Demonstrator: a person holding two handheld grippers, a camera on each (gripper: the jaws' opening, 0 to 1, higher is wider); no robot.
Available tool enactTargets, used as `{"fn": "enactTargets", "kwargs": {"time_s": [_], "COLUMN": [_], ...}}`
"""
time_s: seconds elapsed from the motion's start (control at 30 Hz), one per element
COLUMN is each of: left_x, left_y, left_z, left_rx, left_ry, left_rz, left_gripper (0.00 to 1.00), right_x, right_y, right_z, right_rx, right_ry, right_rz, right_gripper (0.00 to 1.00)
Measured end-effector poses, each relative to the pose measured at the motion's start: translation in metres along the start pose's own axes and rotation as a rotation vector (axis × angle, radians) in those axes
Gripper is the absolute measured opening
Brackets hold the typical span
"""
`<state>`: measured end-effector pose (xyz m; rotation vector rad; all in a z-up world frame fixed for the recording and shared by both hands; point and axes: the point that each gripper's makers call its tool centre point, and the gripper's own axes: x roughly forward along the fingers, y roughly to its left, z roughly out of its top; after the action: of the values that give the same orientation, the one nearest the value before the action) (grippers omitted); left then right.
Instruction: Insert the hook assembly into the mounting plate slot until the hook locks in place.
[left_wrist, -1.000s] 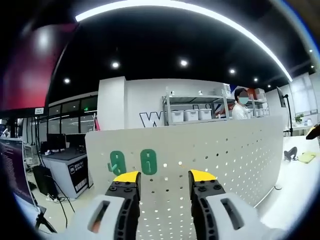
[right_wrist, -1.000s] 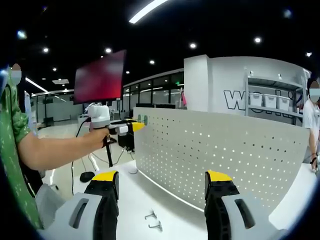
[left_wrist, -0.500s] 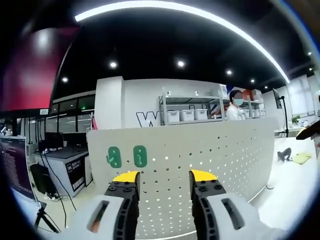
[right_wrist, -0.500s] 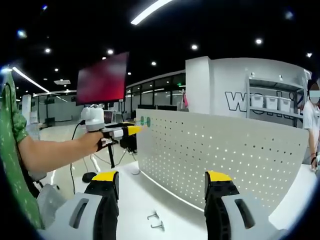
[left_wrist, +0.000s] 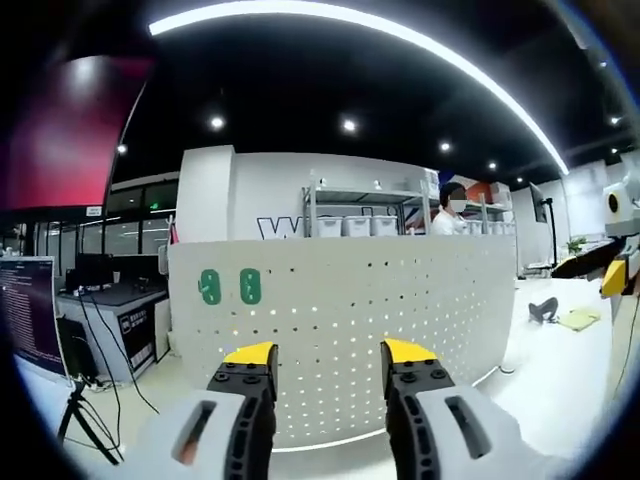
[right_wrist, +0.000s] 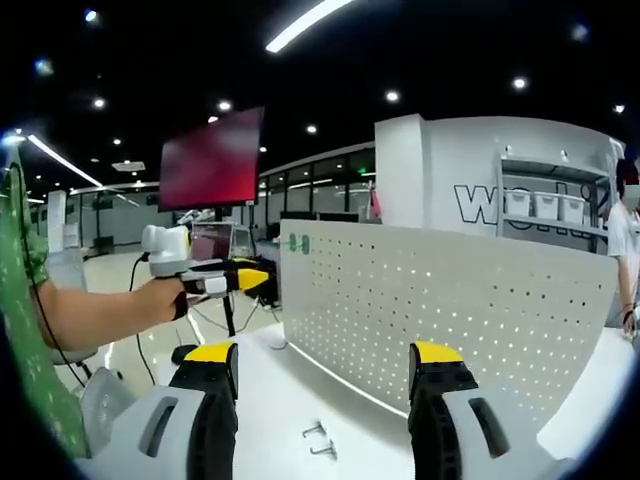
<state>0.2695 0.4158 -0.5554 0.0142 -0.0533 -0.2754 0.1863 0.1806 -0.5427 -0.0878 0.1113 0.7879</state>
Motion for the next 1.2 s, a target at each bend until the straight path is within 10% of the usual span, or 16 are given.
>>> {"fn": "enactTargets", "kwargs": {"time_s": [1.2], "left_x": [-0.079], "left_y": [-0.095], "left_z": [-0.087], "left_rx": [-0.111], "left_ry": [0.173], "left_rz": [-0.133], "left_gripper": [0.41], "right_x": [-0.008], "right_y": [0.011], "right_z": [-0.045], "right_rx": [0.039], "right_ry": [0.081], "right_rz": [0.018], "right_gripper": [0.69]}}
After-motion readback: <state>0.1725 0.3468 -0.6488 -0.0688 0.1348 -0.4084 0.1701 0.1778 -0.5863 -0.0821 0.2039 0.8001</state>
